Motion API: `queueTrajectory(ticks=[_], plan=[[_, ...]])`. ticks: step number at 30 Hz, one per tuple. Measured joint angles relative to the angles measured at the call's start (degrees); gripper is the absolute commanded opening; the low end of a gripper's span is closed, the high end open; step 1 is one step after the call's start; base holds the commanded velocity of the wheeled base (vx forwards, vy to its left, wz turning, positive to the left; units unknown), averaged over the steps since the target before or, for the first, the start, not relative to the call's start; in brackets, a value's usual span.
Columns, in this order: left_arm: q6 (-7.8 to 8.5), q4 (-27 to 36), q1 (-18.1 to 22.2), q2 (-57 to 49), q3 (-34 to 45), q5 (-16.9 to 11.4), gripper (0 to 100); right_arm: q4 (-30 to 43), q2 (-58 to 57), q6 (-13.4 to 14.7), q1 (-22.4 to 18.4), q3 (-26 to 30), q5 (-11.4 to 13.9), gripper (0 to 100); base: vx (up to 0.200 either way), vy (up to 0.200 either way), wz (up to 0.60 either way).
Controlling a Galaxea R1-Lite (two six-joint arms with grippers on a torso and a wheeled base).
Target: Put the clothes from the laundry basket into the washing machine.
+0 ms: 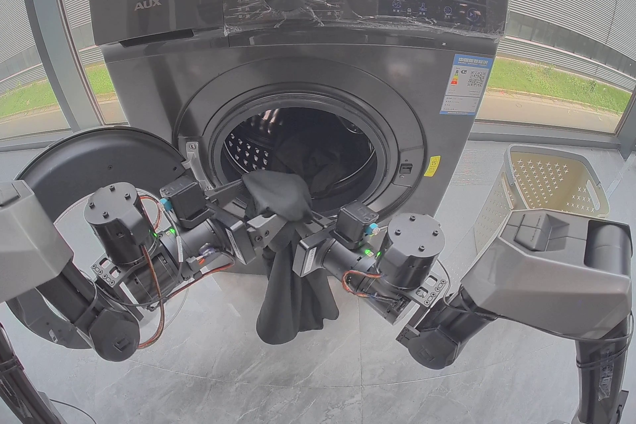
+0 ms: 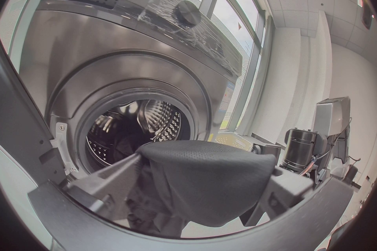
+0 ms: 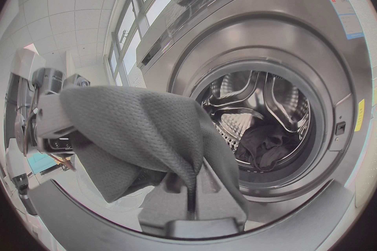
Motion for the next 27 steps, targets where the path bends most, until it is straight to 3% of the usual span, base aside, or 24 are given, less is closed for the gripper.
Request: queueTrajectory(ticks=[8,27], plan=[[-4.05,-0.1,5.8,-1.2,-2.4,-0.3,100,-0.1,-3.6,1.2,-2.2,2.6,-0.3,0,0.0,0.0,0.0],[-3.41,-0.1,9.2,7.9,-1.5,-1.3,100,-0.8,-6.8,2.0,-2.8,2.9,-0.5,0,0.0,0.0,0.0]])
